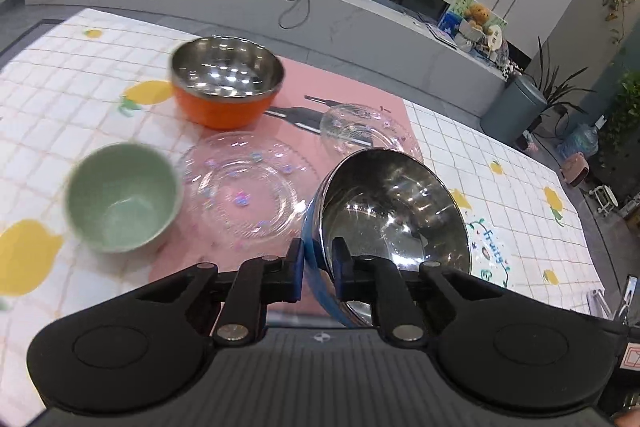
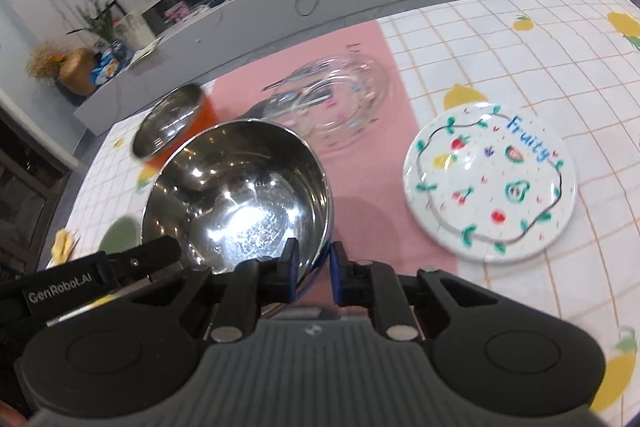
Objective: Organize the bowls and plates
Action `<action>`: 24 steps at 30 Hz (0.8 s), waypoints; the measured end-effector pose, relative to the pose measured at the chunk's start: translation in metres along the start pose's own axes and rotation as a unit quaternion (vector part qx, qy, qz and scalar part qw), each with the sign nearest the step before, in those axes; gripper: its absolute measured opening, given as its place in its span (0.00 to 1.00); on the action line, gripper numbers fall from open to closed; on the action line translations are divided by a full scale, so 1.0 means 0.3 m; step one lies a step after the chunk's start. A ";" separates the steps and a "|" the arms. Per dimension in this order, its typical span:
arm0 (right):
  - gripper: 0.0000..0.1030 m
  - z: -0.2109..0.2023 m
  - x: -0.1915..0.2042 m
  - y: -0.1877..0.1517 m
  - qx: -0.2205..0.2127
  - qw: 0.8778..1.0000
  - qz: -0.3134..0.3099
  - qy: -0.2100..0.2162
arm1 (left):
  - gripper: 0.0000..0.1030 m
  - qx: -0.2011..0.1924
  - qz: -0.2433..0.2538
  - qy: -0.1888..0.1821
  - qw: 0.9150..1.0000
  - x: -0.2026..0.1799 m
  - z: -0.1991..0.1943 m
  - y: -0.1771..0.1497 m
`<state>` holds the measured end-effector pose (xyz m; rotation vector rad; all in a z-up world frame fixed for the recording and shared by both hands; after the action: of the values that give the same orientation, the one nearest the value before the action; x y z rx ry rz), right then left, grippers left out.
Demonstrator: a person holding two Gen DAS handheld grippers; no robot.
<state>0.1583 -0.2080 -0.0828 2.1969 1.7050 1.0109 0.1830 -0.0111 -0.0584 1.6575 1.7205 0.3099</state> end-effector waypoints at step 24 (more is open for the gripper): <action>0.15 -0.103 0.130 -0.312 0.069 0.996 -0.008 0.057 | 0.12 0.053 -0.072 0.066 0.994 0.223 -0.166 -0.252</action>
<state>0.0703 -0.1500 -0.0933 2.2434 1.8915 1.0637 0.0987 0.0560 -0.0913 1.6069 1.9741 0.2690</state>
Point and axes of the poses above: each gripper's, at about its wrist camera, not at the fingertips, and z roughly the way its jaws point, x to its left, y to its top, the point moved 4 cm from there along z, roughly the way its jaws point, and after that the axes turned 2 degrees about -x, right-handed, at the moved point
